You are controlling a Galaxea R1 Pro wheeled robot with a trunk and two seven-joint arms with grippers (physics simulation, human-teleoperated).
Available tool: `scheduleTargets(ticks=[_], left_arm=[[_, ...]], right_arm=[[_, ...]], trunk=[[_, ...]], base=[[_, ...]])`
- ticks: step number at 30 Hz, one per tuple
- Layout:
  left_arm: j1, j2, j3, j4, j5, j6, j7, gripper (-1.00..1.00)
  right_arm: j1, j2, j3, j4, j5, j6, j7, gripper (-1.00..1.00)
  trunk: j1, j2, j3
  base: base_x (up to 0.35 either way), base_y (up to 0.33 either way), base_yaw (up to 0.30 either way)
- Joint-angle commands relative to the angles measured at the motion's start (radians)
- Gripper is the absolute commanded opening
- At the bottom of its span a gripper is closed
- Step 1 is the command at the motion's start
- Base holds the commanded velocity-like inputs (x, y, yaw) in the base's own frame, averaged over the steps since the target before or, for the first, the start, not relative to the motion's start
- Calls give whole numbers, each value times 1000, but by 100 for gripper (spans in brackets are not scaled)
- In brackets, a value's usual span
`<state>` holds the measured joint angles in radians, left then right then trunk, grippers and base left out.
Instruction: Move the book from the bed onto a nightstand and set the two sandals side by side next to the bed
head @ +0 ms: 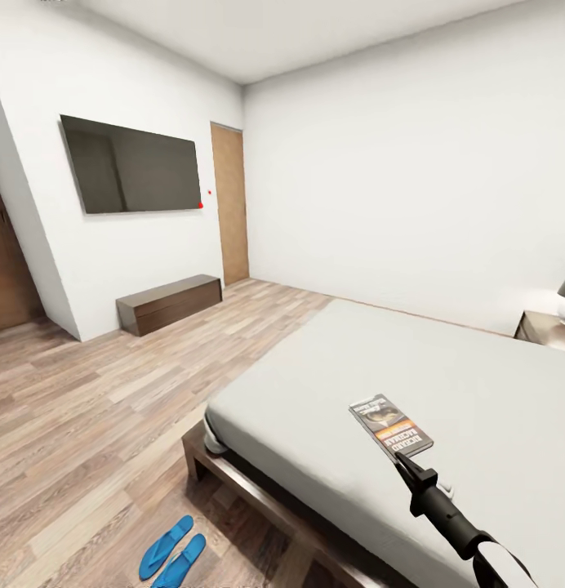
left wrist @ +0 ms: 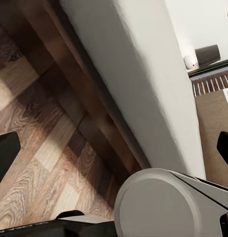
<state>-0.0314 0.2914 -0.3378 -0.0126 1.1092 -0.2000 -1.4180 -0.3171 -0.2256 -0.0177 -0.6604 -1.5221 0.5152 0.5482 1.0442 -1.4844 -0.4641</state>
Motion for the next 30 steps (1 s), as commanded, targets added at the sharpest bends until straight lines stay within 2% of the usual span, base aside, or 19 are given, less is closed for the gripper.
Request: scheduleTargets(ticks=[1, 30], left_arm=[[-1, 0, -9, 0, 8, -9, -1, 100], [-1, -2, -9, 0, 8, -9, 1, 100]], right_arm=[[0, 0, -2, -1, -10, 9, -1, -100], [0, 0, -2, -1, -10, 9, -1, -100]], trunk=[[0, -1, -1], [0, -1, -12]], base=[[0, 79, 242], [0, 106, 242]])
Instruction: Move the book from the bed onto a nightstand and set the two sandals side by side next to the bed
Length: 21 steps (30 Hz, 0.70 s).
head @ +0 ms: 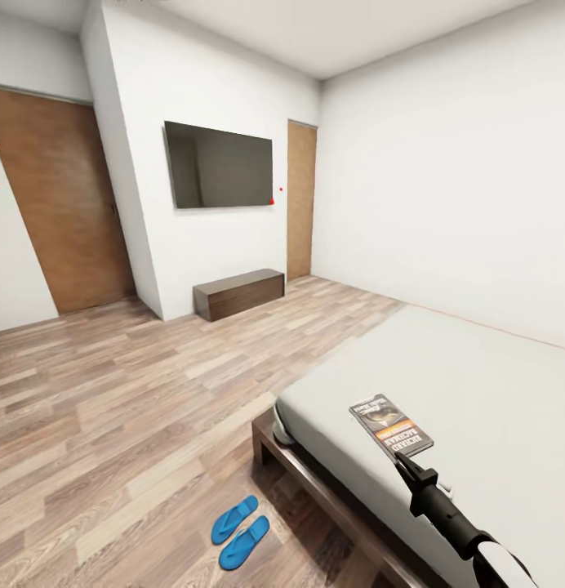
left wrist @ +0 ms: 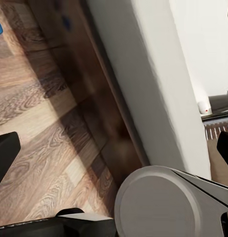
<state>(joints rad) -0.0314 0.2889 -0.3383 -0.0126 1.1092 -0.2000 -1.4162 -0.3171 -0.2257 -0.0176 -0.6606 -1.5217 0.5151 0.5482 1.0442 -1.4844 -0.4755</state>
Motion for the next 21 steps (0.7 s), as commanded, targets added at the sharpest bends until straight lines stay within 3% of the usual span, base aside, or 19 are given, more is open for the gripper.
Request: scheduleTargets(ticks=[1, 8, 14, 21], left_arm=[[-1, 0, -8, 0, 8, -9, 0, 100], [-1, -11, -6, 1, 9, -9, 11, 100], [-1, -40, -1, 2, 19, -14, 42, 100], [6, -87, 7, 2, 130, -35, 135, 100]], right_arm=[[0, 0, -2, -1, -11, 10, -1, -100], [0, 0, -2, -1, -11, 10, -1, -100], [0, 0, -2, -1, -11, 10, -1, -100], [0, 0, -2, -1, -11, 10, -1, -100]], trunk=[[0, -1, -1], [0, -1, -4], [0, -1, -6], [0, -1, -9]], base=[[0, 78, 242], [0, 32, 242], [0, 6, 242], [0, 1, 242]])
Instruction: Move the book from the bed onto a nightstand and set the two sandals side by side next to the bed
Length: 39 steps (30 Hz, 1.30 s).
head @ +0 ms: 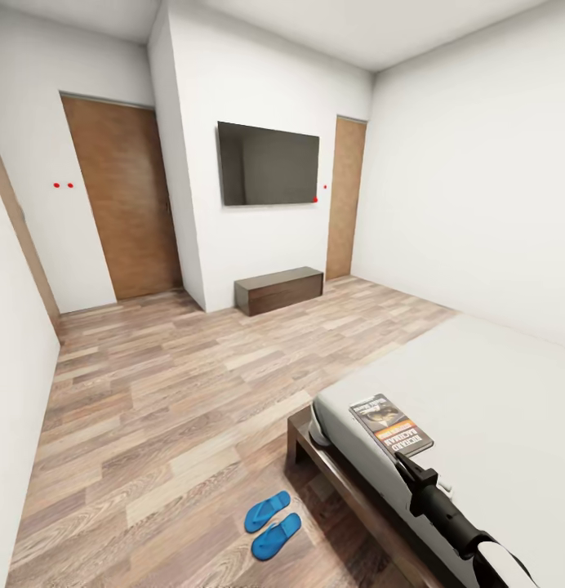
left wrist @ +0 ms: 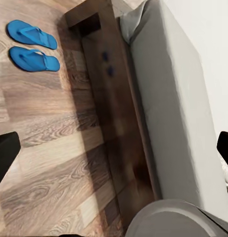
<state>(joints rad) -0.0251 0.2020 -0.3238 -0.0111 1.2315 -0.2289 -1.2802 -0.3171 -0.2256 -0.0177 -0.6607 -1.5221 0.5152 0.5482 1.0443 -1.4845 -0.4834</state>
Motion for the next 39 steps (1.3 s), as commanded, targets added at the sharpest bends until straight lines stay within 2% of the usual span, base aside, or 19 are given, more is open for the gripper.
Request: scheduleTargets(ticks=[1, 6, 9, 16, 21, 26, 39], left_arm=[[2, -6, -7, 0, 22, -16, 6, 100], [15, -40, -6, 0, 68, -98, 43, 100], [19, -51, -6, 0, 78, -126, 66, 100], [27, -62, -4, 1, 96, -152, 93, 100], [34, -67, -3, 0, 145, -162, 102, 100], [36, -71, -4, 0, 171, -183, 110, 100], [47, -84, -3, 0, 184, -216, 126, 100]], right_arm=[[0, 0, -2, 0, -10, 9, -1, -100], [0, 0, -2, 0, -10, 9, -1, -100], [0, 0, -2, 0, -10, 9, -1, -100], [0, 0, -2, 0, -10, 9, -1, -100], [0, 0, -2, 0, -10, 9, -1, -100], [0, 0, -2, 0, -10, 9, -1, -100], [0, 0, -2, 0, -10, 9, -1, -100]], trunk=[[0, -1, -1], [0, -1, -3], [0, -1, -4], [0, -1, -7], [0, -1, -9], [0, -1, -11], [0, -1, -16]], base=[[0, 0, 241], [0, 0, 241], [0, 0, 241], [0, 0, 241], [0, 0, 242], [0, 0, 241], [0, 0, 241]])
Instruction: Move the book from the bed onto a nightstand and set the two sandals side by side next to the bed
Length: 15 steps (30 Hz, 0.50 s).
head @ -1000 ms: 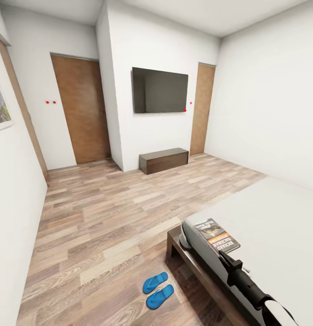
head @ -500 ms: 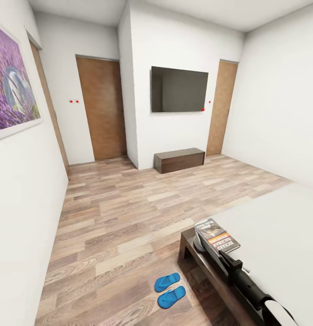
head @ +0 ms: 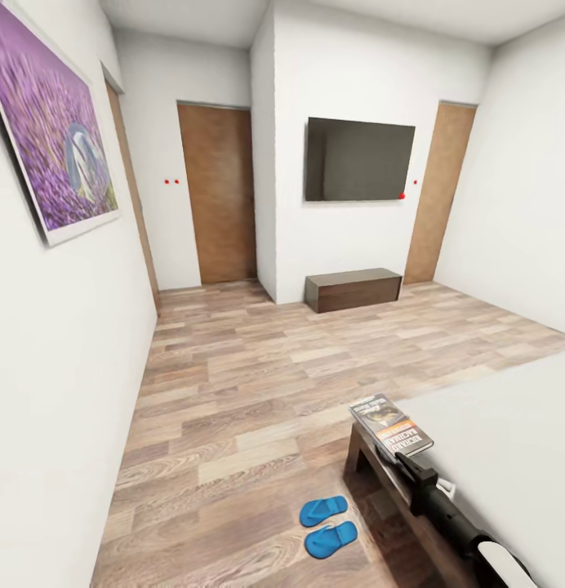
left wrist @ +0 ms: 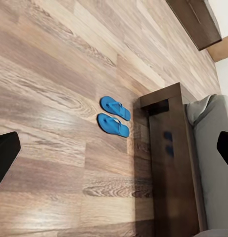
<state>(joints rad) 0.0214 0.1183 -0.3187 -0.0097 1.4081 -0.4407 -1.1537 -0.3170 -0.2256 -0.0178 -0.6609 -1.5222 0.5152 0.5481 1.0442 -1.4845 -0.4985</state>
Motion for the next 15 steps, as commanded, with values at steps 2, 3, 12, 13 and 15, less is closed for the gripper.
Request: scheduleTargets(ticks=[2, 3, 12, 13, 15], left_arm=[[1, 0, -8, -1, 9, -7, -1, 100], [1, -1, -8, -1, 10, -9, 0, 100], [2, -5, -8, -1, 14, -43, 6, 100], [2, -5, -8, -1, 15, -45, 6, 100], [3, -6, -8, -1, 15, -47, 7, 100]], right_arm=[[-1, 0, -2, 0, -10, 9, 0, -100], [-1, 0, -2, 0, -10, 9, 0, -100], [-1, 0, -2, 0, -10, 9, 0, -100], [-1, 0, -2, 0, -10, 9, 0, -100], [-1, 0, -2, 0, -10, 9, 0, -100]], trunk=[[0, 0, -2], [0, 0, -2], [0, 0, -5], [0, 0, -6], [0, 0, -6]], base=[[0, 0, 241], [0, 0, 241], [0, 0, 241], [0, 0, 241], [0, 0, 241]])
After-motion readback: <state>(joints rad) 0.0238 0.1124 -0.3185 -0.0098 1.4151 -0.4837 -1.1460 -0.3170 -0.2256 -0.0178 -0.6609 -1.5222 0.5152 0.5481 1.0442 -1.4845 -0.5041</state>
